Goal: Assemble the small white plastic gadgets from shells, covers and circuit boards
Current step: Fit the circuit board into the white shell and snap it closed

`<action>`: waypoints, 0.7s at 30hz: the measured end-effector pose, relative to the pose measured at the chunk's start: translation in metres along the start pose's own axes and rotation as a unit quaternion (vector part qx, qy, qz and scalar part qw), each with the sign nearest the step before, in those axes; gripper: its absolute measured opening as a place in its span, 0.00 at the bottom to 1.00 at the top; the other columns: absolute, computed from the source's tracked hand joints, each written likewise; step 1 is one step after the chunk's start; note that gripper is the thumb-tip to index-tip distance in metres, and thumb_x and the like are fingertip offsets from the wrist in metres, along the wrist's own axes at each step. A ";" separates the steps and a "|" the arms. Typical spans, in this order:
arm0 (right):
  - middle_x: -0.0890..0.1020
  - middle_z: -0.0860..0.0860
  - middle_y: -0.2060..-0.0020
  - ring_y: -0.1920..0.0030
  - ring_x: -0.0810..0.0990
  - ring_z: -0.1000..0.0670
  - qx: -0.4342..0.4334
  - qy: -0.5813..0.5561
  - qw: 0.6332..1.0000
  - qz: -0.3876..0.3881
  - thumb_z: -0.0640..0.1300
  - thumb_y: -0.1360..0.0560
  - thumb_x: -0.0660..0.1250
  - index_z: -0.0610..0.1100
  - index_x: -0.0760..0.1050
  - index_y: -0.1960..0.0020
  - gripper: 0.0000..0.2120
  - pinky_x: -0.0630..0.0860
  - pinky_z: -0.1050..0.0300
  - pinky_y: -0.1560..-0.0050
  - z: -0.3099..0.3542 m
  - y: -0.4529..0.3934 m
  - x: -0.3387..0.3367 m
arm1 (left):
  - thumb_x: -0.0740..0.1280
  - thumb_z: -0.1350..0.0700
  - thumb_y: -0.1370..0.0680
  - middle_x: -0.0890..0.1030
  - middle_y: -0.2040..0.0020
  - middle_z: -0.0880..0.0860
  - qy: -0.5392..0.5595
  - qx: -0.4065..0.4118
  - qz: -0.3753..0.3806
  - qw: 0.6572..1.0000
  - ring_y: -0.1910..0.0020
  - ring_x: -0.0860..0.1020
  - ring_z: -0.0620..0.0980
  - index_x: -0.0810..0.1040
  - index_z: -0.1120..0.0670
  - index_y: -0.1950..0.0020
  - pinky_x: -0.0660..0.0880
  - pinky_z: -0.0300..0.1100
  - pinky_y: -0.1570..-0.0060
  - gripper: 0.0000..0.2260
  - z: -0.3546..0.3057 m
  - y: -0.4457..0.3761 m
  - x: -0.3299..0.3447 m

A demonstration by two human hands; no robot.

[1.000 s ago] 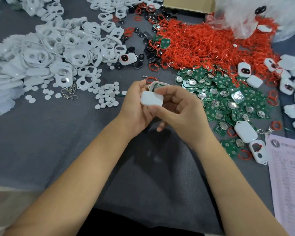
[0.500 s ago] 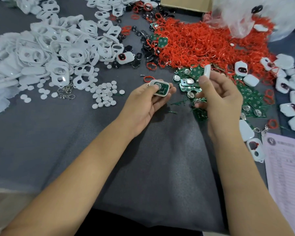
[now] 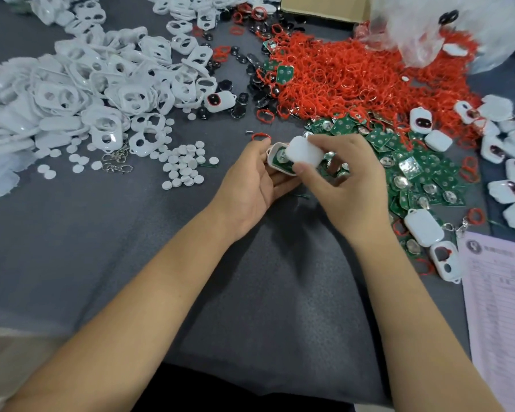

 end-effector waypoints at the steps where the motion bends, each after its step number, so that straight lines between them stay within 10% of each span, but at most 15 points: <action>1: 0.80 0.47 0.48 0.54 0.74 0.54 -0.005 0.008 1.000 0.005 0.45 0.26 0.77 0.43 0.83 0.38 0.17 0.70 0.67 0.50 0.001 0.000 0.003 | 0.50 0.51 0.12 0.79 0.40 0.65 -0.014 -0.004 0.008 1.000 0.44 0.80 0.57 0.73 0.64 0.31 0.80 0.47 0.41 0.21 0.000 0.001 0.001; 10: 0.79 0.49 0.47 0.51 0.76 0.59 0.000 0.000 1.000 0.027 0.47 0.26 0.78 0.46 0.83 0.39 0.16 0.73 0.66 0.52 0.001 -0.002 0.016 | 0.46 0.48 0.12 0.78 0.36 0.64 -0.058 -0.006 0.031 0.998 0.37 0.75 0.57 0.70 0.66 0.25 0.74 0.50 0.33 0.27 0.005 -0.001 -0.001; 21: 0.80 0.47 0.49 0.54 0.75 0.61 -0.013 0.002 0.999 0.035 0.42 0.27 0.78 0.44 0.83 0.42 0.14 0.68 0.72 0.51 0.002 -0.002 0.015 | 0.48 0.49 0.11 0.79 0.39 0.65 -0.063 0.018 0.011 0.998 0.49 0.80 0.52 0.72 0.65 0.28 0.79 0.42 0.49 0.25 0.003 -0.004 -0.005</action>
Point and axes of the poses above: each hand's wrist, its own y-axis away from the middle knuckle, its own x-axis out of the palm, z = x × y, the point moved 4 cm from there along -y, towards the middle knuckle
